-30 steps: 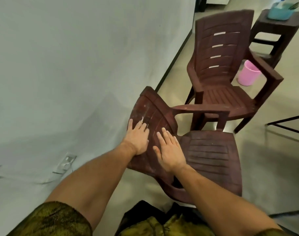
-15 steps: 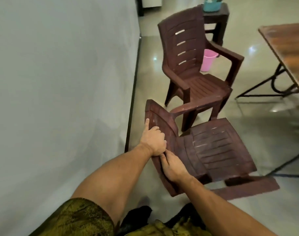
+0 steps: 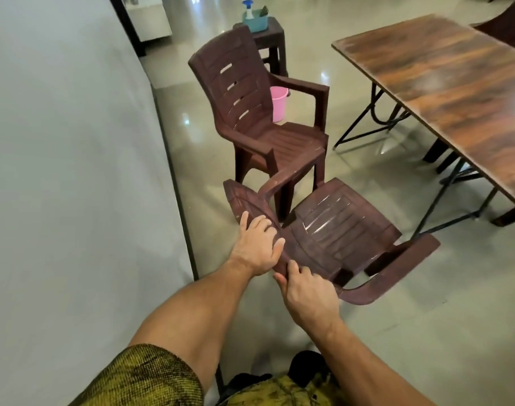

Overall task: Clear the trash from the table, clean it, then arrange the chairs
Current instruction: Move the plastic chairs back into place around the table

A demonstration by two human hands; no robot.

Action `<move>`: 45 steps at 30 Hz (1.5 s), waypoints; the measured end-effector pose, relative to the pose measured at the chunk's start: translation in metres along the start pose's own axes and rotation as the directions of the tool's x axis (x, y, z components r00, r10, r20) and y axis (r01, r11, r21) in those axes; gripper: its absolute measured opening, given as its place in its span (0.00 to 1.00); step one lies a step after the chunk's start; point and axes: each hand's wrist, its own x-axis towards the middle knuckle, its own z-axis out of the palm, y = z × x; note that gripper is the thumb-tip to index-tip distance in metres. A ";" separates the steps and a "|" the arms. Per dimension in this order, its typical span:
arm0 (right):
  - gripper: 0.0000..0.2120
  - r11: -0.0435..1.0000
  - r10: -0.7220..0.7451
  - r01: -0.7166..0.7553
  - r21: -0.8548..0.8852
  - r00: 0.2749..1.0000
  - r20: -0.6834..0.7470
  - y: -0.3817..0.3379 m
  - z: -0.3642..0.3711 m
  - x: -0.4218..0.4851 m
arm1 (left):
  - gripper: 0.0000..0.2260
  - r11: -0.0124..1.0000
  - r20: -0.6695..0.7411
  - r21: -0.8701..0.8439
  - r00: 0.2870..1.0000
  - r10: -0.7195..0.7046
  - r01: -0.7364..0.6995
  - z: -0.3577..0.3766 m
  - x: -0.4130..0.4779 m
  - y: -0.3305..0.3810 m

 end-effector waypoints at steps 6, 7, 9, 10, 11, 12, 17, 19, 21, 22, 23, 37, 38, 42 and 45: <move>0.28 0.991 0.112 -0.120 -0.063 0.985 -0.130 0.042 -0.028 0.035 | 0.26 0.994 -0.219 -0.052 0.972 0.087 -0.101 -0.019 0.064 0.027; 0.28 0.989 0.132 -0.141 -0.050 0.981 -0.144 0.050 -0.037 0.041 | 0.26 0.992 -0.230 -0.049 0.968 0.101 -0.115 -0.024 0.076 0.033; 0.30 0.985 0.152 -0.165 -0.049 0.967 -0.203 0.064 -0.052 0.055 | 0.25 0.989 -0.222 -0.002 0.964 0.146 -0.150 -0.036 0.100 0.045; 0.30 0.984 0.163 -0.176 -0.035 0.958 -0.236 0.065 -0.053 0.060 | 0.25 0.987 -0.210 0.028 0.964 0.162 -0.159 -0.039 0.106 0.047; 0.30 0.982 0.177 -0.187 -0.018 0.952 -0.249 0.063 -0.055 0.067 | 0.25 0.984 -0.198 0.054 0.964 0.177 -0.169 -0.044 0.114 0.045; 0.30 0.983 0.178 -0.186 -0.009 0.955 -0.239 0.056 -0.049 0.071 | 0.25 0.983 -0.176 0.074 0.968 0.178 -0.167 -0.042 0.115 0.037; 0.27 0.996 0.087 -0.083 0.031 0.984 -0.156 0.013 0.001 0.079 | 0.31 0.978 -0.038 0.141 0.986 0.161 -0.154 -0.007 0.097 -0.020; 0.27 0.991 0.134 -0.134 0.013 0.969 -0.208 0.022 -0.001 0.092 | 0.29 0.980 -0.121 0.097 0.976 0.183 -0.172 -0.005 0.111 -0.020; 0.29 0.986 0.165 -0.166 0.010 0.969 -0.185 0.039 -0.004 0.098 | 0.28 0.981 -0.110 0.092 0.977 0.181 -0.171 -0.003 0.129 -0.008; 0.31 0.982 0.187 -0.189 0.011 0.964 -0.189 0.053 -0.004 0.101 | 0.28 0.979 -0.100 0.103 0.978 0.184 -0.173 -0.002 0.138 0.002; 0.32 0.975 0.219 -0.224 0.004 0.949 -0.226 0.070 -0.003 0.107 | 0.28 0.974 -0.094 0.120 0.975 0.202 -0.191 -0.004 0.153 0.015; 0.40 0.907 0.406 -0.421 -0.014 0.883 -0.235 0.202 -0.017 0.107 | 0.33 0.655 0.270 0.218 0.689 0.672 -0.724 -0.004 0.256 0.126; 0.41 0.899 0.424 -0.437 -0.002 0.874 -0.236 0.204 -0.016 0.109 | 0.33 0.638 0.272 0.218 0.673 0.688 -0.739 -0.006 0.260 0.128; 0.40 0.882 0.451 -0.472 0.000 0.844 -0.291 0.204 -0.023 0.109 | 0.30 0.573 0.275 0.195 0.605 0.747 -0.796 -0.014 0.264 0.132; 0.40 0.861 0.497 -0.509 0.007 0.837 -0.230 0.193 -0.023 0.107 | 0.29 0.524 0.290 0.181 0.554 0.780 -0.832 -0.013 0.263 0.126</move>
